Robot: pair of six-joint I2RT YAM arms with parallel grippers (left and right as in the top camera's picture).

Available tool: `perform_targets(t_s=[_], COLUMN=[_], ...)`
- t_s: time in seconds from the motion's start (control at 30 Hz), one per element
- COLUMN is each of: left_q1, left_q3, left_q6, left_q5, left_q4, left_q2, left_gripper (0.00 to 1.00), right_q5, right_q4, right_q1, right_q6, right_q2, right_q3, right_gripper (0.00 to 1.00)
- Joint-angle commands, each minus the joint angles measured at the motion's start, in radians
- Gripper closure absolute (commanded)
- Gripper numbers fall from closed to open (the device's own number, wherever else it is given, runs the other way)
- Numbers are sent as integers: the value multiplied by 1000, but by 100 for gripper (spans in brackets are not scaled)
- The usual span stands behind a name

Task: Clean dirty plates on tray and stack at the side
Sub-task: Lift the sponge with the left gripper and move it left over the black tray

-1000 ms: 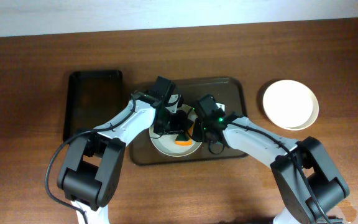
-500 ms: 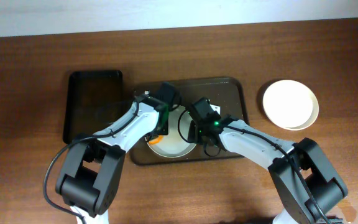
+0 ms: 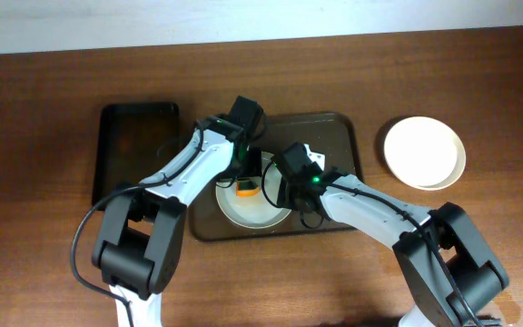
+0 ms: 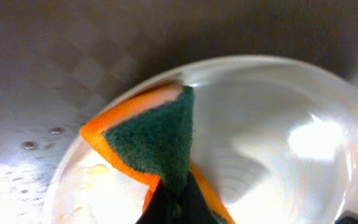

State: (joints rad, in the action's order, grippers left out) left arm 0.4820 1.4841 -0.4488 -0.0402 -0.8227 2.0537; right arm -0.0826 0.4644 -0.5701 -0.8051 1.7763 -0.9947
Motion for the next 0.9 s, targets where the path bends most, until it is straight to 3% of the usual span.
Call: perform_targets(t_s=[0.0,0.1,0.17,0.23,0.3,0.37,0.43,0.57,0.67,0.73,0.77,0.8,0.83,0.87], left_q1=[2,2,-2,-2,1,0,-1,-41,-147,-251,-275,-302,-318,-330], left_q3=[-29,-29,-24,2,52,134,217,241,241,222,214,210,209,209], left_q6=[56,61,50,-44,-90,-179,-191,-173,-17,179,214,216,216,216], left_q5=[-77,146,406,598,667,664,625,493,336,17,-34,-46,-46,-46], left_q4=[3,-46,-156,-275,-366,-467,-541,-534,-521,-486,-479,-484,-488,-489], left_q2=[80,95,95,95,91,64,7,-181,-236,-236,-236,-236,-236,-236], left_gripper=[100,100,100,100,100,100,100,100,100,100,100,100,100,100], right_q5=[-35,-35,-35,-35,-36,-59,-61,-68,-156,-164,-165,-164,-152,-122], right_q4=[11,11,11,11,12,21,32,200,429,600,657,705,724,723], right_q1=[8,8,9,8,8,8,8,8,8,7,8,8,10,10], right_q6=[3,3,3,11,13,15,61,221,311,399,406,405,405,405], right_q2=[-1,-1,-1,-1,-1,-1,-1,-9,-10,-10,-10,-10,-9,-2], right_q3=[13,13,12,7,7,7,-12,-167,-383,-571,-620,-650,-652,-620], right_gripper=[96,96,96,96,96,96,96,96,96,96,96,87,64,51])
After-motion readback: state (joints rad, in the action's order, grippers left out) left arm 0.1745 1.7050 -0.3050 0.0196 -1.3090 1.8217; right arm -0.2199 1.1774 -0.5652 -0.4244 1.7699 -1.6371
